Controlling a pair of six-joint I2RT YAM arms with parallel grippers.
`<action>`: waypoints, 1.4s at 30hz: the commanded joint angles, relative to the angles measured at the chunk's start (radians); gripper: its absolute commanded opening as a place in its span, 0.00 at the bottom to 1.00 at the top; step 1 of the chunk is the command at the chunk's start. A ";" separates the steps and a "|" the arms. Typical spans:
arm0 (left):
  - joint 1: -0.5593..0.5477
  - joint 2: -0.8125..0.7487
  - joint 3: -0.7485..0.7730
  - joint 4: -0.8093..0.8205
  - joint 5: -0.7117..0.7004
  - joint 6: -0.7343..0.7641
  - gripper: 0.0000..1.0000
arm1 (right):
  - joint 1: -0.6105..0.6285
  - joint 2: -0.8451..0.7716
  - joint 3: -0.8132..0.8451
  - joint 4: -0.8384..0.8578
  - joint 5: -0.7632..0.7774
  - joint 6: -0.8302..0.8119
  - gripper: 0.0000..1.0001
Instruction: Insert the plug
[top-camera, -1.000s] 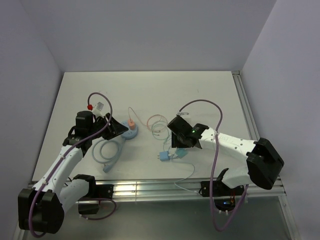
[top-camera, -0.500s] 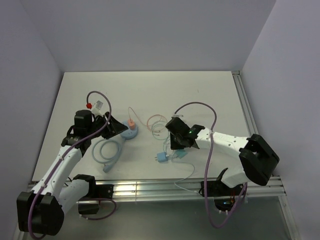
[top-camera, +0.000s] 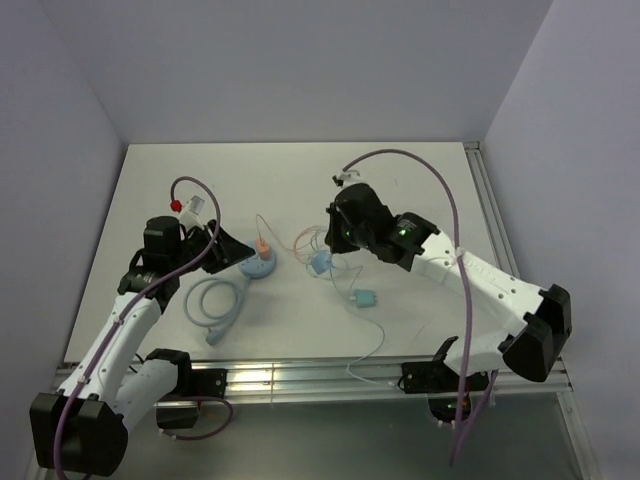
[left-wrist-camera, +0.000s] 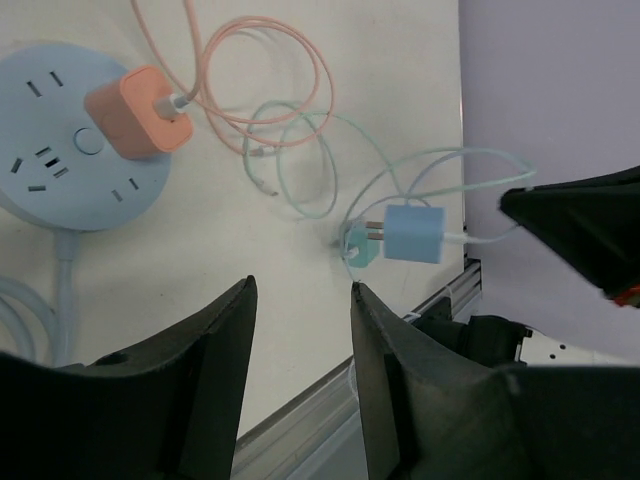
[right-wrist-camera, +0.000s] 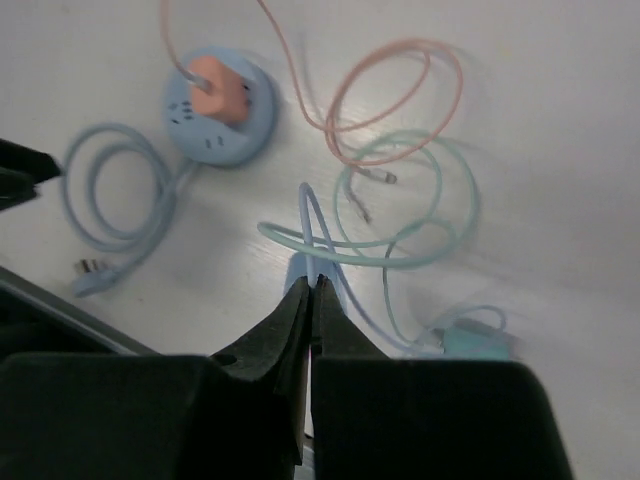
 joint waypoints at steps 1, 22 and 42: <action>-0.004 -0.028 0.058 0.038 0.069 0.026 0.48 | -0.009 -0.077 0.157 -0.033 -0.018 -0.118 0.00; -0.025 -0.073 0.091 0.152 0.218 -0.049 0.54 | -0.134 -0.005 1.022 -0.185 0.100 -0.239 0.00; -0.064 -0.054 0.143 0.135 0.189 -0.040 0.55 | -0.180 0.003 1.203 0.281 0.278 -0.649 0.00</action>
